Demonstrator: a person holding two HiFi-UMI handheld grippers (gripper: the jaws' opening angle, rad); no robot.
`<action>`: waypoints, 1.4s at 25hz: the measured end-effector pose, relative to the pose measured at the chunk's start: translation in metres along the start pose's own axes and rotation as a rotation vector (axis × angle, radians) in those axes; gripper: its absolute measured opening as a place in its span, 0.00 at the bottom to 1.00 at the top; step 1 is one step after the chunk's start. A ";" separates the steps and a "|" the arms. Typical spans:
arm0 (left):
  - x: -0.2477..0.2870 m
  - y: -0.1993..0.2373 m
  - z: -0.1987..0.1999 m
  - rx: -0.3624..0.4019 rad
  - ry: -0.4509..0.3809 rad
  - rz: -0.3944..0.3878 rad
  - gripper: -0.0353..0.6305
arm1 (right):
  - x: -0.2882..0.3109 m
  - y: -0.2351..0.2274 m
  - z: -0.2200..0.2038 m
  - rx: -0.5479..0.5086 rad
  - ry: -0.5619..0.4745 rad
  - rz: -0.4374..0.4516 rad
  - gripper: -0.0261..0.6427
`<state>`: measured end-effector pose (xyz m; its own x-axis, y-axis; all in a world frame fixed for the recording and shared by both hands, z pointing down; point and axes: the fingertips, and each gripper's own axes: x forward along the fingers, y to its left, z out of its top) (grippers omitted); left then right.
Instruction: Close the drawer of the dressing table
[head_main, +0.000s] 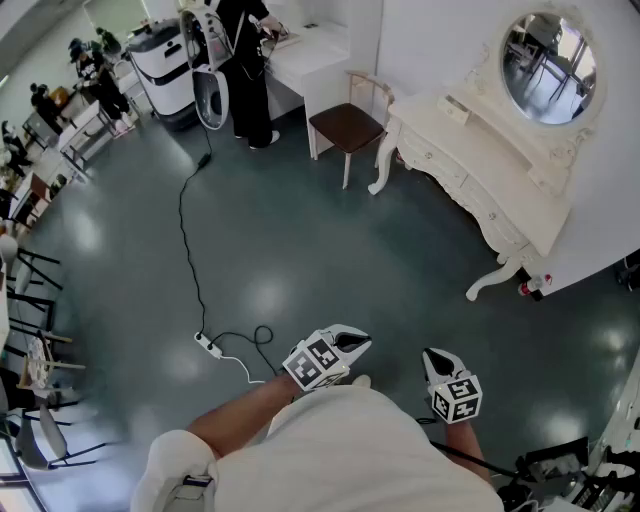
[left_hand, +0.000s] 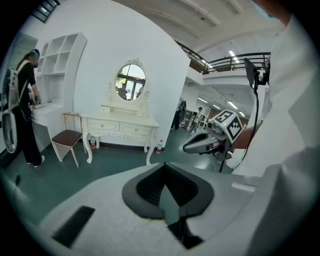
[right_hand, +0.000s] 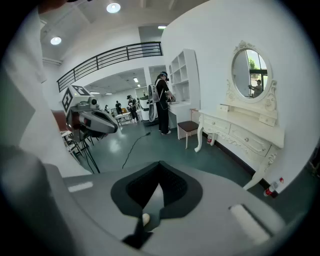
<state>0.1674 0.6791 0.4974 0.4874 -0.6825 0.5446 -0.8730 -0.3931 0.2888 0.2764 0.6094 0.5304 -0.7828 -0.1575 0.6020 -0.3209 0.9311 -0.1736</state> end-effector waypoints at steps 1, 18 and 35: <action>0.004 0.000 0.002 -0.004 0.003 0.010 0.06 | -0.003 -0.007 -0.003 0.014 -0.001 0.008 0.04; 0.072 0.034 0.065 -0.017 0.009 0.056 0.06 | 0.009 -0.112 -0.010 0.090 -0.019 -0.009 0.04; 0.113 0.274 0.182 0.104 -0.058 -0.092 0.06 | 0.163 -0.200 0.189 0.071 -0.061 -0.152 0.04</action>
<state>-0.0138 0.3824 0.4946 0.5681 -0.6739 0.4724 -0.8195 -0.5155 0.2503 0.1126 0.3355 0.5163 -0.7528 -0.3165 0.5772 -0.4733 0.8696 -0.1405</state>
